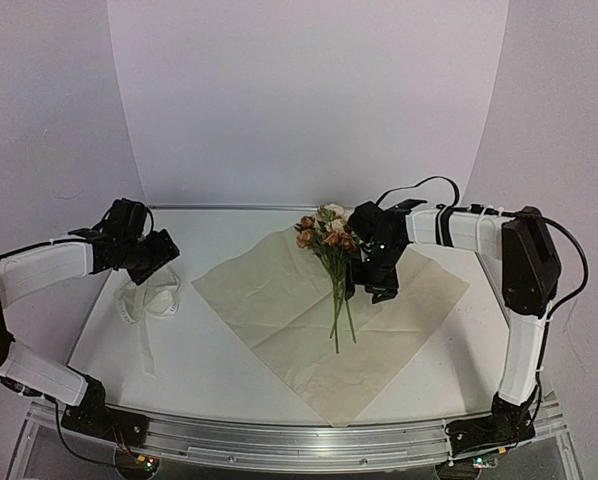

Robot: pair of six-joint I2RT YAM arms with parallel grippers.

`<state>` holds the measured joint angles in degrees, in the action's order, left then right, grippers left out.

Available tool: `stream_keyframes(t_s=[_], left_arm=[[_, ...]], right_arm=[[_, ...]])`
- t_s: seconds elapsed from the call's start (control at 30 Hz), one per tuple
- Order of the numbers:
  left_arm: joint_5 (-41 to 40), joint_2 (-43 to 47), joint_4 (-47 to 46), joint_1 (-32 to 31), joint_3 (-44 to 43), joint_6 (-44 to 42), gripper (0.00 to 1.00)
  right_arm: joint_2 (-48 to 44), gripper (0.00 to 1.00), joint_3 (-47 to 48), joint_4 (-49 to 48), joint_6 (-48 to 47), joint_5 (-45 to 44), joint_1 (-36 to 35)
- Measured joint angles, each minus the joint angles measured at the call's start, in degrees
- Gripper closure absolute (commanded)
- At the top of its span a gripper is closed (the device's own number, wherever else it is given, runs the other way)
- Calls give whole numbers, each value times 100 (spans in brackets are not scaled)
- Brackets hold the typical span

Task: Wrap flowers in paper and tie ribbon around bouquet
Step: Place the right side of the ribbon at the corner of the board, then adjust the flattened wrapping paper at the center of the board.

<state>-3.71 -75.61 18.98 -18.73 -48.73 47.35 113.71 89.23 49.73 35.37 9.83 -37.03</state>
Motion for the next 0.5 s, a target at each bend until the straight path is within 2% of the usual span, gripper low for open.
stream_keyframes(t_s=[0.1,0.23,0.5], left_arm=[[349,-194,-234,-343,448,391,28],[550,-291,-475,-916,824,855,27],[843,-488,-852,-1514,878,1081,23]], right_arm=[[1,33,0,14,10,-5,-16],[-6,30,-39,40,-20,35,-13],[-465,33,-877,164,-303,130,36]])
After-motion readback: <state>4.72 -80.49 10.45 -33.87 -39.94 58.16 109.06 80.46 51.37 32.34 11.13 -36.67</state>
